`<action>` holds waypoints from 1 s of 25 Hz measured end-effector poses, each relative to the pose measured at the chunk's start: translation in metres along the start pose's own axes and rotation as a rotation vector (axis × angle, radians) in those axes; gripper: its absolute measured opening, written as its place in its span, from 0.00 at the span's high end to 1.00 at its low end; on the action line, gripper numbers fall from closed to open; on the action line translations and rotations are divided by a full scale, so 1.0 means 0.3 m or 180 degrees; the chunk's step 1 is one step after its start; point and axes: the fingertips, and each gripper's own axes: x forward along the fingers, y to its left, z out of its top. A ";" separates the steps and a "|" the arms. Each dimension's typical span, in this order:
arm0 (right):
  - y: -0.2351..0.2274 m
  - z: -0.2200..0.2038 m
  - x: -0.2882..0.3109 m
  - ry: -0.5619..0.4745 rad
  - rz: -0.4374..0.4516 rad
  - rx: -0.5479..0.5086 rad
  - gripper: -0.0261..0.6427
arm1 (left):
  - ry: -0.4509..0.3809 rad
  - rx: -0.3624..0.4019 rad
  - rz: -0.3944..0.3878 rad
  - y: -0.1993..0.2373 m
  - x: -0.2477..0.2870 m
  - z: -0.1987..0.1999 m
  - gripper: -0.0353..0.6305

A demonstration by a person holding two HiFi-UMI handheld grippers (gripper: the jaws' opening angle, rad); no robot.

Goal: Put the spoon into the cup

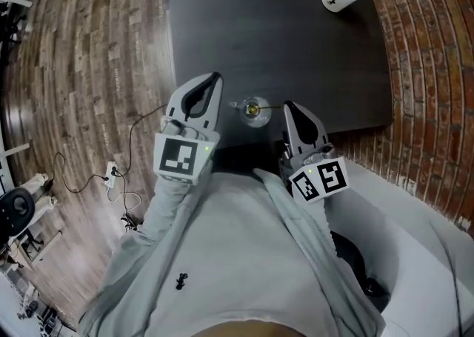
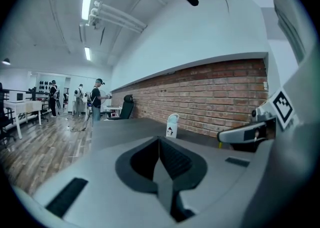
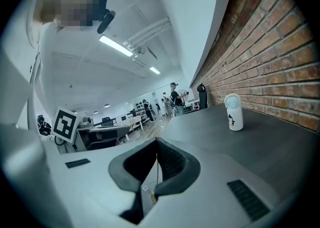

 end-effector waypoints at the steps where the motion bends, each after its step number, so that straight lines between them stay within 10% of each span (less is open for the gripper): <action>1: 0.001 -0.013 0.004 0.0032 0.0005 0.0000 0.93 | 0.0012 -0.0010 -0.0005 -0.001 -0.001 -0.004 0.91; 25: -0.089 -0.235 0.061 0.0332 -0.0229 0.0205 0.93 | 0.0113 -0.0140 -0.0031 -0.019 0.006 -0.039 0.91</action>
